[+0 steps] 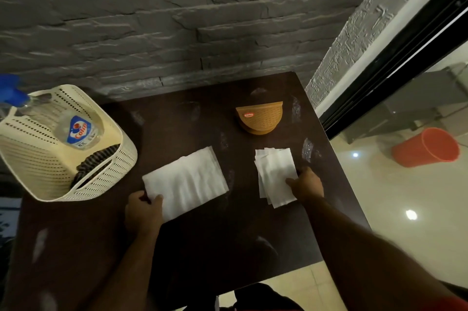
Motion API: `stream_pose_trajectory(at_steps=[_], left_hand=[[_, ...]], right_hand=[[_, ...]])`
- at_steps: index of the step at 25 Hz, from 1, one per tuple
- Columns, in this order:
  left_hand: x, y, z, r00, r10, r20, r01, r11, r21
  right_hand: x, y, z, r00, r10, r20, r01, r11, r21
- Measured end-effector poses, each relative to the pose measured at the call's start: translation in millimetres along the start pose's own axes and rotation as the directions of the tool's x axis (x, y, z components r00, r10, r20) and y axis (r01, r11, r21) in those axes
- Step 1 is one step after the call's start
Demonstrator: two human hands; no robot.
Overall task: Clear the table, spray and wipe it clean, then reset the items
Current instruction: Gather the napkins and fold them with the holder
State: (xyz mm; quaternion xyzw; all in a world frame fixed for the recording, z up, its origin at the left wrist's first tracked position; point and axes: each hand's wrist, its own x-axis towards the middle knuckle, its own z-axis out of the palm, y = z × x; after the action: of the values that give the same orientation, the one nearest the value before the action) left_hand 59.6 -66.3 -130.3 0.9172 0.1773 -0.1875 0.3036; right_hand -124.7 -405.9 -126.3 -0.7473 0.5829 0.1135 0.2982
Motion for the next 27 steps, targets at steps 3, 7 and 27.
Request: stream_pose_trajectory(at_steps=[3,7,27], left_hand=[[-23.7,17.5,6.0,0.961,0.221,-0.166,-0.227,0.974,-0.016],[-58.1,52.5,31.7,0.935,0.321,0.15,-0.288,0.936,-0.204],[-81.5,86.9,19.7,0.917,0.241,0.319,-0.194,0.966,-0.172]], right_hand=[[-0.5,-3.2,5.4,0.998,0.028,0.062,-0.032,0.997,0.065],[-12.0,-25.1,-7.1,0.99,-0.04,0.134,0.0,0.959,0.284],[-115.5,-117.7,13.1,0.881,-0.422,0.214,0.38,0.9,0.212]])
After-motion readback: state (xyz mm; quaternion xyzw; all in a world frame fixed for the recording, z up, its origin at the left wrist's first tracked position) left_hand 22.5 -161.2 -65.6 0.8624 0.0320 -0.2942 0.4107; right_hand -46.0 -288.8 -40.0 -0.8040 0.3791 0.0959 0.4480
